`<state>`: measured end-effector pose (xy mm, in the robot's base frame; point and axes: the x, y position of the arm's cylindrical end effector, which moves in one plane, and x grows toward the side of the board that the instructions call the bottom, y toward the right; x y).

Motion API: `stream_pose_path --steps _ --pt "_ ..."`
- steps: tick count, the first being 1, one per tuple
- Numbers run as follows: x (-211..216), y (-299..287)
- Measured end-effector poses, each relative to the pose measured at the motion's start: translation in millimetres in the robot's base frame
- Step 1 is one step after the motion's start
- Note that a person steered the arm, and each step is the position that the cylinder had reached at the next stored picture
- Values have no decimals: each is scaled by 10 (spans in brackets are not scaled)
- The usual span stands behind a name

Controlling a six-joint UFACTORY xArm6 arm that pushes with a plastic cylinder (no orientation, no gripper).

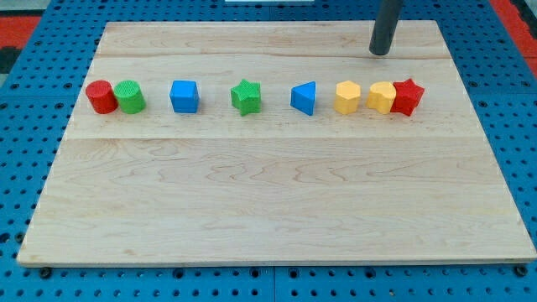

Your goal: Tap the red star

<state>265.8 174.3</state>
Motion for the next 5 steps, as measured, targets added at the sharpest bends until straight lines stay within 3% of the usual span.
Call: stream_pose_path --steps 4,5 --pt "-16 1" --pt "7 309"
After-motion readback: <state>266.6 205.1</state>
